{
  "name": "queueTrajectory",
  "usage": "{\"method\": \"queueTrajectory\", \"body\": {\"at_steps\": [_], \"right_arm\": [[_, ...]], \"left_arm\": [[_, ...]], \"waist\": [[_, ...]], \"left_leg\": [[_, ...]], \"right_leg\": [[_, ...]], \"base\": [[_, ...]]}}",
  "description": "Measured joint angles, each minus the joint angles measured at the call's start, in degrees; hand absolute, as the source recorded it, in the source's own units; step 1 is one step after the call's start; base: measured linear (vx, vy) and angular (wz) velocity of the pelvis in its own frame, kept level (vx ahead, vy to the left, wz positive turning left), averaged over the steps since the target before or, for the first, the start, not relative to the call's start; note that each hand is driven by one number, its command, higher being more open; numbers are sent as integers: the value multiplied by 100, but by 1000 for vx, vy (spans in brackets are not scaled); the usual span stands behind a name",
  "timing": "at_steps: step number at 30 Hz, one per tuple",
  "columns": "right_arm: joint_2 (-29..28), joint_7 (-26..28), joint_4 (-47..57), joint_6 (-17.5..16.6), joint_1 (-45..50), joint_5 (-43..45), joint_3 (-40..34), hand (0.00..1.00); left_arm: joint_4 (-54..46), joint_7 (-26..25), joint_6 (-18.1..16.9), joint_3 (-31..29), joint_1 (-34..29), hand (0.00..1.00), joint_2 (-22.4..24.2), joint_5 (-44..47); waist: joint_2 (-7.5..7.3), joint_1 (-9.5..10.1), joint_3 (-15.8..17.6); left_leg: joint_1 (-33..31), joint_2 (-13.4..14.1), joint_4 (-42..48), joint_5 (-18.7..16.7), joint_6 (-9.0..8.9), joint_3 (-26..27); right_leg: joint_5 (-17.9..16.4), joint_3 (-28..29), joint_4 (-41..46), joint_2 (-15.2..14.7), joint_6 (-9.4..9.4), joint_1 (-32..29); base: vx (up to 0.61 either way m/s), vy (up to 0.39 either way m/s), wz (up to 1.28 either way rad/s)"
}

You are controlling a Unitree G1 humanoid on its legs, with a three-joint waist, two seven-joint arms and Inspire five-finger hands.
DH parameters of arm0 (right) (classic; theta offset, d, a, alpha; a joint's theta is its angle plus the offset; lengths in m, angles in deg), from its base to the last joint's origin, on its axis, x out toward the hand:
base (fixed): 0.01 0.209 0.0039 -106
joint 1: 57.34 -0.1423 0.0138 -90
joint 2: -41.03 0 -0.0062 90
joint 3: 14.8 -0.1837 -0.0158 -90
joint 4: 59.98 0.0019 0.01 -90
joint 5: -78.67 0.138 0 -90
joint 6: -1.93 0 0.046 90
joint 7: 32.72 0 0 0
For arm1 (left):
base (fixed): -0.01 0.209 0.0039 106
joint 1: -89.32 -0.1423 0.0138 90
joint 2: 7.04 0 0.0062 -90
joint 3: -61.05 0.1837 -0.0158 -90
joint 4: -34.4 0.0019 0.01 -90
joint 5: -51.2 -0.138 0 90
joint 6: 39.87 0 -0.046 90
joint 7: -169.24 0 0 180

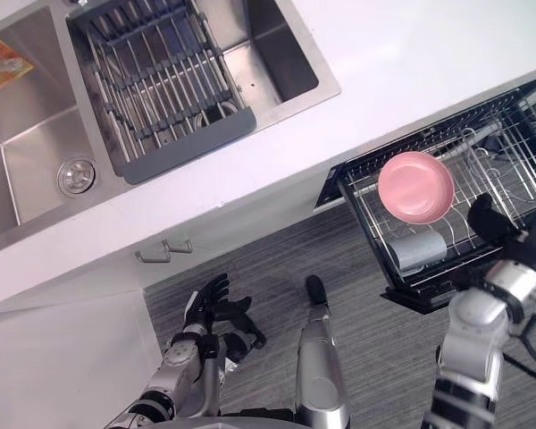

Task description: Walk over to the sink, pick up the cup, carry it to the dishwasher, place the cup inside the dishwasher, then close the dishwasher door

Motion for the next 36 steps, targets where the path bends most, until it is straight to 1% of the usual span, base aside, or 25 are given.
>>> {"method": "queueTrajectory", "body": {"at_steps": [2, 3, 4, 5, 6, 8, 10, 12, 14, 17, 20, 22, 24, 25, 26, 28, 29, 32, 34, 36], "right_arm": [[-405, 0, 241, -104, 465, 265, -242, 90], [-507, 0, 248, -139, 589, 353, -299, 90], [-685, 9, 239, -160, 832, 492, -361, 90], [-890, 73, 181, -255, 1070, 842, -428, 90], [-986, 106, 131, -291, 1179, 988, -466, 90], [-1288, 219, -197, -381, 1564, 1559, -606, 90], [-1373, 330, -547, -507, 1710, 2030, -633, 90], [-1464, 504, -1112, -575, 1776, 2737, -636, 90], [-1493, 643, -1520, -639, 1773, 3210, -610, 90], [-1495, 866, -2137, -696, 1638, 3917, -374, 90], [-1483, 1124, -2389, -844, 1392, 4720, 13, 90], [-1453, 1278, -2516, -962, 1135, 5101, 220, 90], [-1404, 1377, -2770, -1120, 858, 5710, 292, 90], [-1367, 1388, -2821, -1127, 804, 5912, 299, 90], [-1304, 1389, -2847, -1144, 685, 6159, 349, 90], [-1235, 1395, -2846, -1209, 559, 6377, 407, 90], [-1204, 1407, -2822, -1249, 494, 6666, 484, 90], [-1207, 1467, -2716, -1337, 284, 7221, 755, 90], [-1215, 1654, -2600, -1462, -14, 7665, 1135, 90], [-1245, 1650, -2549, -1548, -239, 7902, 1233, 90]], "left_arm": [[1, 16, 69, -154, -33, 90, 6, -70], [0, 34, 78, -216, -56, 90, 11, -74], [0, 70, 99, -311, -115, 90, 12, -82], [0, 93, 121, -381, -184, 90, 15, -120], [1, 104, 133, -435, -212, 90, 11, -153], [2, 124, 160, -479, -307, 90, 20, -178], [15, 169, 162, -473, -340, 90, 13, -179], [35, 238, 162, -456, -398, 90, -5, -180], [41, 242, 161, -438, -381, 90, 10, -180], [40, 247, 161, -417, -346, 90, 7, -176], [23, 244, 160, -414, -263, 90, -25, -167], [-10, 240, 154, -410, -215, 90, -50, -147], [-75, 237, 151, -404, -170, 90, -91, -95], [-96, 238, 151, -398, -158, 90, -102, -72], [-134, 239, 151, -395, -135, 90, -122, -53], [-206, 238, 150, -345, -103, 90, -158, -52], [-225, 243, 151, -279, -67, 90, -210, -53], [-238, 270, 150, -244, -14, 90, -221, -60], [-238, 278, 150, -209, 2, 90, -220, -68], [-246, 304, 150, -173, 2, 90, -214, -72]], "waist": [[-67, -21, -38], [-92, -40, -57], [-149, -100, -112], [-226, -143, -190], [-259, -157, -229], [-343, -191, -370], [-373, -198, -396], [-358, -260, -491], [-334, -304, -514], [-332, -303, -512], [-325, -288, -480], [-317, -250, -435], [-305, -146, -317], [-298, -127, -290], [-267, -100, -265], [-231, -61, -166], [-195, -26, -126], [-180, 47, -116], [-165, 118, -108], [-145, 195, -106]], "left_leg": [[117, 92, 69, -44, -55, 4], [153, 113, 79, -56, -70, 6], [217, 170, 112, -85, -110, 10], [285, 216, 141, -104, -141, 37], [321, 234, 150, -111, -151, 50], [480, 310, 181, -156, -218, 124], [611, 377, 232, -227, -281, 196], [703, 437, 285, -300, -357, 322], [701, 439, 288, -305, -366, 376], [667, 473, 310, -307, -372, 461], [554, 482, 375, -312, -375, 461], [497, 480, 413, -316, -373, 448], [469, 467, 425, -316, -368, 396], [442, 457, 426, -315, -363, 379], [356, 423, 406, -303, -344, 335], [312, 381, 370, -269, -311, 276], [262, 356, 355, -246, -291, 200], [212, 246, 215, -150, -261, 73], [216, 164, 108, -83, -234, -19], [224, 123, 41, -42, -225, -84]], "right_leg": [[-97, -35, 113, 72, -36, 78], [-131, -43, 153, 90, -42, 97], [-192, -54, 225, 135, -61, 128], [-261, -64, 324, 180, -81, 131], [-298, -73, 376, 198, -94, 132], [-434, -172, 604, 237, -119, 124], [-573, -296, 757, 232, -109, 124], [-686, -416, 978, 218, -151, 34], [-718, -398, 1118, 226, -192, -71], [-730, -355, 1245, 270, -207, -201], [-728, -347, 1326, 265, -209, -334], [-726, -344, 1358, 250, -206, -383], [-725, -376, 1355, 217, -205, -388], [-723, -411, 1352, 190, -206, -403], [-711, -480, 1352, 127, -208, -465], [-683, -538, 1349, 78, -206, -469], [-681, -600, 1345, 39, -205, -468], [-662, -721, 1293, -69, -192, -441], [-644, -810, 1223, -141, -176, -370], [-622, -868, 1160, -176, -166, -312]], "base": [[44, -35, -7], [66, -42, -6], [75, -48, -10], [92, -57, -12], [77, -54, -16], [70, -52, -18], [27, -43, -25], [30, -35, -29], [51, -30, -18], [36, -26, -13], [7, -6, -2], [-30, -5, 4], [-52, -6, 8], [-54, -1, 16], [-32, 0, 20], [-4, -3, 22], [1, -5, 23], [7, 2, 29], [4, 5, 26], [-5, 6, 24]]}}
